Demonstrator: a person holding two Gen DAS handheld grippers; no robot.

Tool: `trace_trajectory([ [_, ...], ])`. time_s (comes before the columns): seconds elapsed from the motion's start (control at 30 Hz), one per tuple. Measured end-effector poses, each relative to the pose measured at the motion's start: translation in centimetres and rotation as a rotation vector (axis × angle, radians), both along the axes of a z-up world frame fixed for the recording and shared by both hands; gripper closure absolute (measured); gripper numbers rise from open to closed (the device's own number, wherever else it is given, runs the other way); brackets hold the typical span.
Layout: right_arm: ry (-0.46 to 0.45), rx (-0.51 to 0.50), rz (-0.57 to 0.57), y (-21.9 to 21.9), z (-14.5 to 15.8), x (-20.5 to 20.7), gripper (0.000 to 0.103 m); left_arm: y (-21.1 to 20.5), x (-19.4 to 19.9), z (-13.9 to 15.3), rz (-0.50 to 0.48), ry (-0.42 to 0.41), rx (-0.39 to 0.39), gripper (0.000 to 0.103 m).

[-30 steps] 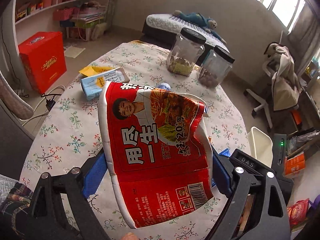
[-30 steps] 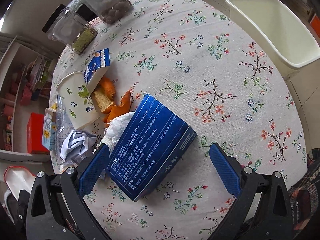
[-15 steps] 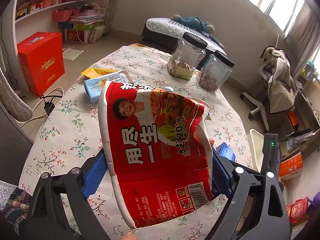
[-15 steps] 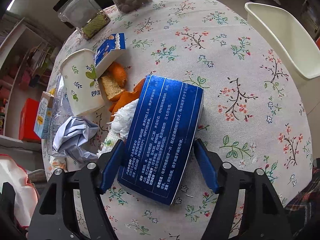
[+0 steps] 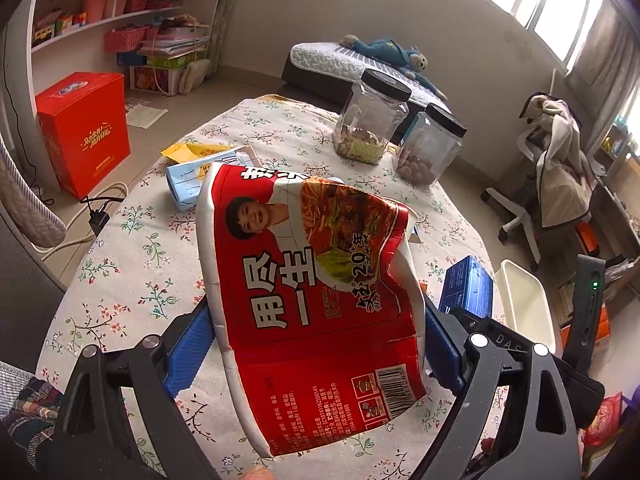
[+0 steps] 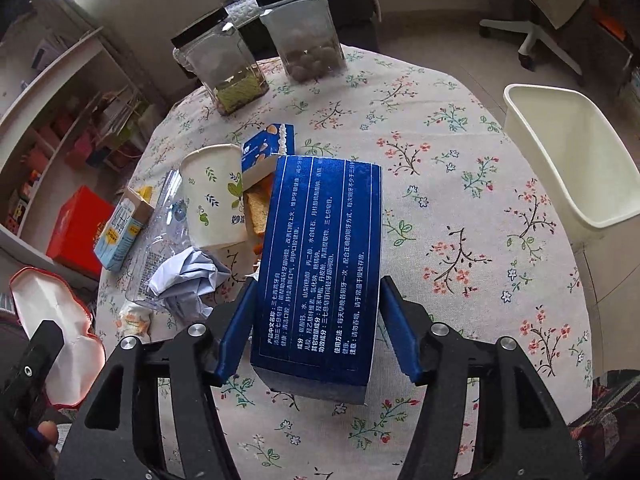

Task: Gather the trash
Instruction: 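Grasp the red wrapper with the left tool while the right tool grasps the blue box, then carry the blue box over the white bin and open the right tool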

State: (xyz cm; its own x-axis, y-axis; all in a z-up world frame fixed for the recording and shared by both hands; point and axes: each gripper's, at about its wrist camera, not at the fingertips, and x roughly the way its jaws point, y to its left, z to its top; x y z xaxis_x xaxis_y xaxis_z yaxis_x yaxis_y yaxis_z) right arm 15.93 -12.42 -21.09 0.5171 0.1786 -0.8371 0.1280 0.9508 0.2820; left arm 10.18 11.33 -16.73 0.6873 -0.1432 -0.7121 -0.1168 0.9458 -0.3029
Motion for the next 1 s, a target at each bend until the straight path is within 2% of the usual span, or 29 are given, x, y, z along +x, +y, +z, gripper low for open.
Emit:
trace_trajectory([
  [0.23, -0.124, -0.072, 0.037, 0.3, 2.2, 0.0, 0.045, -0.9, 0.0, 0.5, 0.000, -0.020, 0.010, 0.015],
  [0.5, -0.218, -0.127, 0.048, -1.0, 4.1, -0.4, 0.046, -3.1, 0.7, 1.4, -0.017, -0.049, 0.029, 0.015],
  [1.0, -0.285, -0.140, -0.027, -7.8, 6.2, 0.1, 0.047, -9.4, 2.7, 2.7, -0.094, -0.061, 0.096, 0.015],
])
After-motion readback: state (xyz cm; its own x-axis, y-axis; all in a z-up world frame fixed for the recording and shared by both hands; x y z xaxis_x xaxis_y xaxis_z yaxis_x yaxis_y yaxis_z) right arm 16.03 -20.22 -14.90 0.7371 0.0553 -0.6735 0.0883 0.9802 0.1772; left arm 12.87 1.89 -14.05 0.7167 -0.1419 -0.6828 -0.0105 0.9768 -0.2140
